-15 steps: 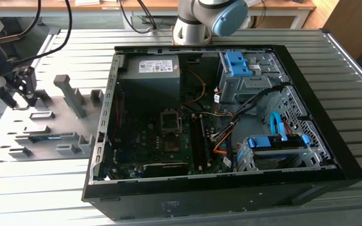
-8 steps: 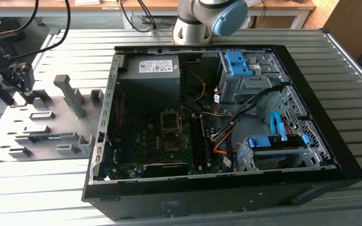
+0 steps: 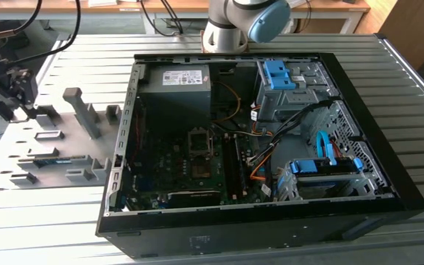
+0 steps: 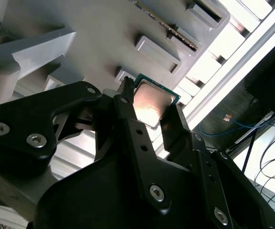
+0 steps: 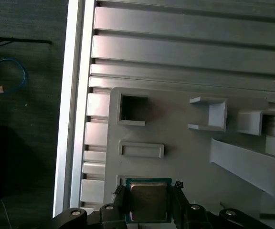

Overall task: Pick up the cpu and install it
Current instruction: 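Pick up the cpu and move it towards the insertion slot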

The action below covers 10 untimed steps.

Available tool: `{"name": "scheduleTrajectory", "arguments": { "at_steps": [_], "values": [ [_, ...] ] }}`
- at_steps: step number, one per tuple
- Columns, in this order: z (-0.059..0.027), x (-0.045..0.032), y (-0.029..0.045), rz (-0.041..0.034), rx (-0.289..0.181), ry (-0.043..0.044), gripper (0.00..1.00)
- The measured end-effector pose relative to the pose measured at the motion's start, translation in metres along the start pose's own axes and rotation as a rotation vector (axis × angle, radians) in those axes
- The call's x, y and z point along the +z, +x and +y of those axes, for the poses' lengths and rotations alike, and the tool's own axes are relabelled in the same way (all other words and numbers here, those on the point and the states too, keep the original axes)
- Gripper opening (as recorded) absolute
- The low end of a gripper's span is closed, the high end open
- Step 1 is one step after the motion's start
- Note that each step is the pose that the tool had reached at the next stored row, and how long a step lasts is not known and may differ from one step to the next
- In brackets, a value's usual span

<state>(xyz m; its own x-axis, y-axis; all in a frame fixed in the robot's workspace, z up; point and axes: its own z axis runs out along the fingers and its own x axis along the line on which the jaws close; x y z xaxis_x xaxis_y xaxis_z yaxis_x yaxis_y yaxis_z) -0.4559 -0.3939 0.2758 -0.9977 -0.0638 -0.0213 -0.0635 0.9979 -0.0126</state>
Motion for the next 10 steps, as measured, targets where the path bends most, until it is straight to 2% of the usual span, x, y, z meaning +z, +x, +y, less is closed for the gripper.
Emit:
{"name": "scheduleTrajectory", "arguments": {
  "at_steps": [10],
  "values": [
    [-0.0001,-0.0102,-0.0002,0.0001,0.0,0.0,0.47]
  ]
}}
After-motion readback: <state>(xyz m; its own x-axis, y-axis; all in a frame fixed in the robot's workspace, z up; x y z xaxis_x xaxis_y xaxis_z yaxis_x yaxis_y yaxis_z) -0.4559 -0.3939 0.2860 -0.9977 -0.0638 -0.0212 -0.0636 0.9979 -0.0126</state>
